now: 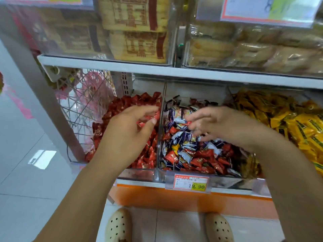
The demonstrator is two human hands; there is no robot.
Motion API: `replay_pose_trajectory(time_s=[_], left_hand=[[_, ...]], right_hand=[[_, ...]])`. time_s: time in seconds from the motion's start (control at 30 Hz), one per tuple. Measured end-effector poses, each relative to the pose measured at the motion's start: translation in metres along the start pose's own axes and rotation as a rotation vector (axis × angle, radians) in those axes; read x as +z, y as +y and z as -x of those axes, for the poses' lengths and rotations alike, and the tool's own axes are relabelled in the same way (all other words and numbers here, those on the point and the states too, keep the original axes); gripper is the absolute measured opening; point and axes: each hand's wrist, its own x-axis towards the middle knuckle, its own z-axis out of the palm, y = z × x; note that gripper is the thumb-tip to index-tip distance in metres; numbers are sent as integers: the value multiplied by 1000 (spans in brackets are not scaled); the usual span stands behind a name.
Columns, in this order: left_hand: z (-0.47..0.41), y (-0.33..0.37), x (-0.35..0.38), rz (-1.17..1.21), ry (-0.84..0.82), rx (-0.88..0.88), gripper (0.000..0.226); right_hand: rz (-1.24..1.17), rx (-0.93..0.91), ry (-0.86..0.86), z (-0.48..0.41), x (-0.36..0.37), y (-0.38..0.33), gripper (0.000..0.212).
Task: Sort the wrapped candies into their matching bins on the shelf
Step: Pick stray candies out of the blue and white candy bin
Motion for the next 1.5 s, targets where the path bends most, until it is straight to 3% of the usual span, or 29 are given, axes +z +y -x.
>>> replay_pose_trajectory(time_s=[0.13, 0.3, 0.47, 0.57, 0.73, 1.03, 1.3, 1.4, 1.5], left_hand=[[9, 33, 33, -80, -238, 140, 29], [8, 51, 76, -344, -584, 176, 33], [-3, 50, 89, -362, -753, 9, 49], [-9, 48, 92, -362, -771, 43, 47], [-8, 41, 94, -174, -669, 37, 35], [-15, 36, 88, 70, -477, -53, 25], [-15, 44, 62, 148, -324, -56, 21], [-18, 38, 37, 188, -191, -68, 22], [-23, 21, 6, 198, 64, -95, 26]], right_hand=[[418, 120, -65, 29, -7, 31, 23], [631, 107, -105, 32, 10, 36, 47], [636, 99, -147, 17, 20, 43, 57], [639, 112, -91, 12, 24, 46, 54], [489, 88, 56, 16, 23, 45, 24], [50, 119, 226, 17, 9, 43, 12], [-8, 36, 338, 21, 5, 33, 7], [-116, -52, 420, 18, 8, 24, 9], [-225, -172, 468, 7, 22, 5, 10]])
